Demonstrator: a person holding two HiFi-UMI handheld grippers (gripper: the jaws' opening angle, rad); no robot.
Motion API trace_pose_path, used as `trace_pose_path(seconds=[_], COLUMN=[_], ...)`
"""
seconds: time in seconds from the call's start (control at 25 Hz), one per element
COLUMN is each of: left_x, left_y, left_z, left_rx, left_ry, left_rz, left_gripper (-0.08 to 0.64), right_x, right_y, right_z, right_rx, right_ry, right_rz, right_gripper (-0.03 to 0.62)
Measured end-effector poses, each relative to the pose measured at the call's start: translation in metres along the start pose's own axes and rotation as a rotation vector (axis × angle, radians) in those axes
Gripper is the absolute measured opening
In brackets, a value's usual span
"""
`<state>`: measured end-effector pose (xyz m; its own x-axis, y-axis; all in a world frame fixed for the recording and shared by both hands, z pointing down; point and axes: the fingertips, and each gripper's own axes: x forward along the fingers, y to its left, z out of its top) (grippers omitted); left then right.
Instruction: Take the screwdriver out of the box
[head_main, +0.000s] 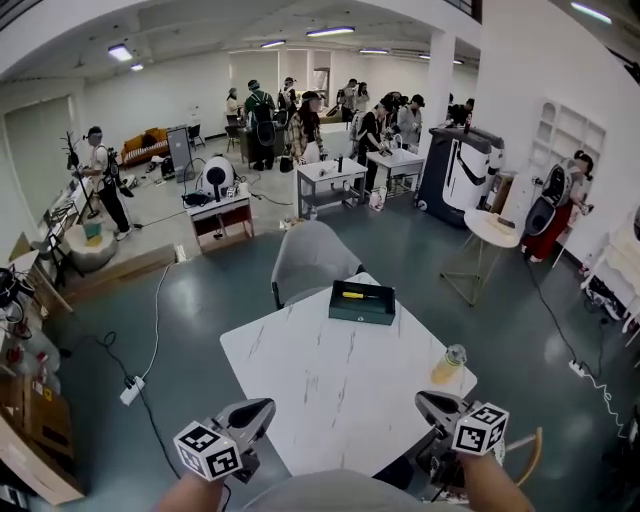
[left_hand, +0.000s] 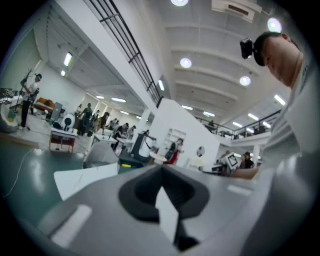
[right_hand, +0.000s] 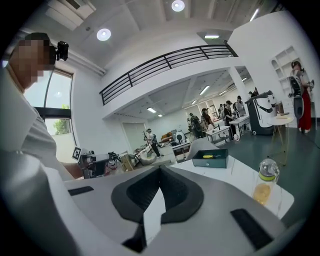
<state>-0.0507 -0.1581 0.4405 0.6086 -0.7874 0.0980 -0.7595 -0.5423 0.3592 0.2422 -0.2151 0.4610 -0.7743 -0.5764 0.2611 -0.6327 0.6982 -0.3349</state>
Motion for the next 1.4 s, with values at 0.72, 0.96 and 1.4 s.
trace_pose_path(seconds=[0.72, 0.96, 1.4], left_x=[0.125, 0.152, 0.192], left_y=[0.011, 0.036, 0.11], left_z=[-0.011, -0.033, -0.02], left_rx=[0.019, 0.012, 0.104], left_ry=[0.091, 0.136, 0.117], left_rz=[0.018, -0.107, -0.137], left_gripper=[0.005, 0.005, 0.005], right_x=[0.056, 0.081, 0.206], right_y=[-0.1, -0.103, -0.126], right_z=[0.01, -0.002, 0.039], right_rx=[-0.008, -0.009, -0.325], right_ry=[0.024, 0.083, 0.264], right_rz=[0.076, -0.025, -0.023], right_gripper=[0.008, 0.008, 0.008])
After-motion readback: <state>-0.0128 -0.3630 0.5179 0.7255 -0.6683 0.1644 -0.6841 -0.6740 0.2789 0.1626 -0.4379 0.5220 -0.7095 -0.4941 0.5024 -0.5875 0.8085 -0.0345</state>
